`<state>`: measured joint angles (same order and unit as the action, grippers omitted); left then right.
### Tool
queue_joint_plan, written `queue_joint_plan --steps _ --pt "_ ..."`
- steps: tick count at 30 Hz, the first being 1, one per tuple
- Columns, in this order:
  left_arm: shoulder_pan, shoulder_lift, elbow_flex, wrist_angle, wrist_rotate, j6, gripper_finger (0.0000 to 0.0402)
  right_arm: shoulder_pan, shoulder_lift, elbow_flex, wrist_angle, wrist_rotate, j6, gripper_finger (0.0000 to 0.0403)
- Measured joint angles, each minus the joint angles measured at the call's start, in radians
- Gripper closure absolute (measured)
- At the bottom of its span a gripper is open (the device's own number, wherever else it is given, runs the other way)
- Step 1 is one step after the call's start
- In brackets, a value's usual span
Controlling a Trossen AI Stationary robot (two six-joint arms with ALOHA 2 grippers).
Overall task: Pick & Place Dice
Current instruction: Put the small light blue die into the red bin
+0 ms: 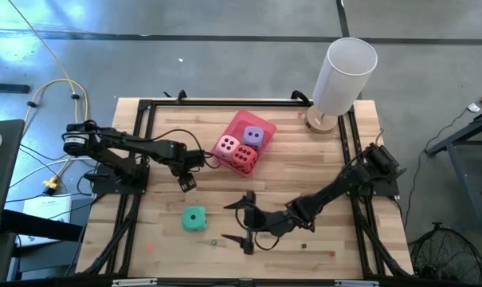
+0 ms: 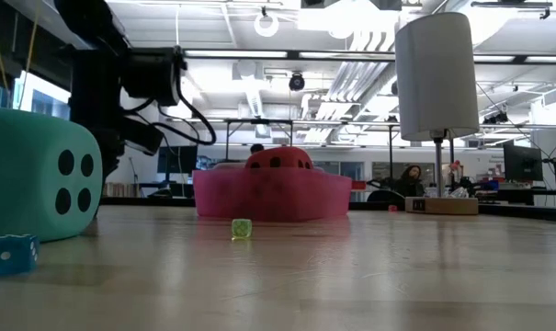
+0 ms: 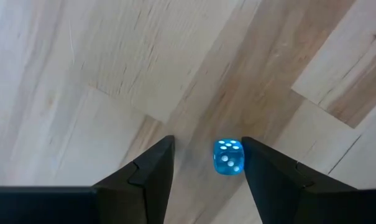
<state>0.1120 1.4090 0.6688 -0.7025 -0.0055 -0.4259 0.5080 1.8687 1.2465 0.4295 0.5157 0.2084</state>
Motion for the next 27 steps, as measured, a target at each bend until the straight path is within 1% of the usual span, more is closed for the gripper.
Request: queue_joint_plan --steps 6,11,15,19,27 --pt "0.000 0.043 0.001 -0.004 0.001 0.006 0.0223 0.007 0.000 0.000 -0.009 -0.003 0.001 0.0009" --pt "-0.011 0.045 0.000 -0.015 0.032 0.008 0.0223 0.009 0.000 0.000 -0.013 -0.038 0.012 0.0009" --pt "-0.039 0.046 -0.001 -0.016 0.017 0.007 0.0230 0.009 0.000 0.000 -0.013 -0.048 0.016 0.0009" --pt "-0.062 0.047 -0.001 -0.018 0.013 0.007 0.0263 0.009 0.000 0.000 -0.013 -0.048 0.016 0.0009" --pt "-0.069 0.048 -0.002 -0.011 -0.010 0.018 0.0337 0.010 0.000 0.000 -0.014 -0.048 0.016 0.0009"
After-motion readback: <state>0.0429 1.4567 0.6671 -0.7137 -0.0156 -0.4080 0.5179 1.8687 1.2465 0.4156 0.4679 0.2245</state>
